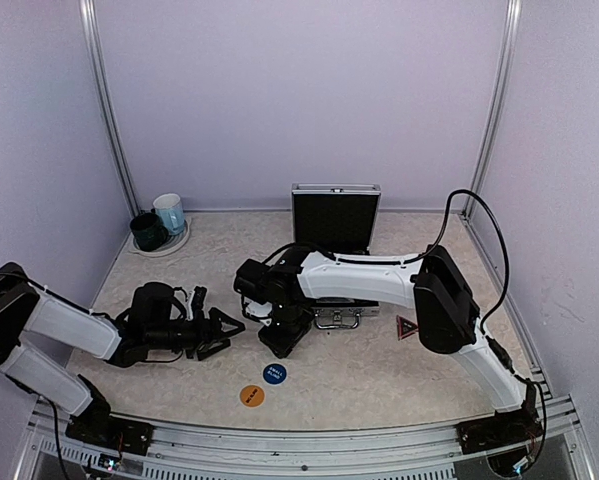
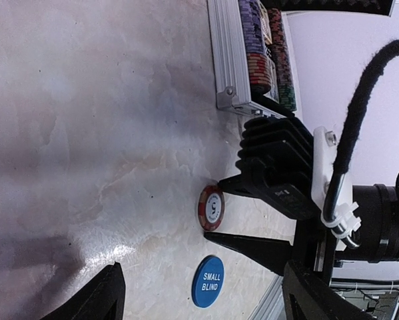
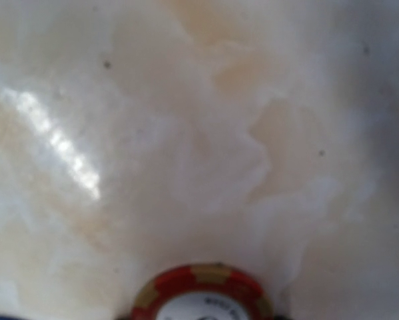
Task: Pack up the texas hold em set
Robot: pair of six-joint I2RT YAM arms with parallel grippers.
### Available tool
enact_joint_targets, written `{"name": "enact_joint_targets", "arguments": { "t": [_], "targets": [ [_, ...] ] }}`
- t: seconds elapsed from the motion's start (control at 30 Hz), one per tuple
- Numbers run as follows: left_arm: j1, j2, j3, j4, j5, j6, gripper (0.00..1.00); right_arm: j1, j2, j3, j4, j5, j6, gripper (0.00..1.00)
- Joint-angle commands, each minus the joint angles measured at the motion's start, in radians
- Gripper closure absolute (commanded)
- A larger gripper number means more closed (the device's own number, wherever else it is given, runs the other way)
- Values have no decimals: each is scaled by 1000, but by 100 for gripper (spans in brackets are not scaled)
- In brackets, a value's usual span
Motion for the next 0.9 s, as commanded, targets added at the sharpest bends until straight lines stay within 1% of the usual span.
{"name": "enact_joint_targets", "arguments": {
  "t": [0.0, 0.13, 0.3, 0.57, 0.87],
  "targets": [
    [6, -9, -2, -14, -11, 21, 20, 7, 89, -25, -22, 30, -7, 56],
    [6, 1, -6, -15, -12, 23, 20, 9, 91, -21, -11, 34, -11, 60],
    [4, 33, 3, -10, -5, 28, 19, 14, 58, -31, 12, 63, -16, 60],
    [-7, 152, 24, 109, 48, -8, 20, 24, -39, -90, 93, 89, -36, 60],
    [-43, 271, 70, 206, 89, -45, 21, 26, -101, -126, 144, 92, -38, 60]
  ]
}}
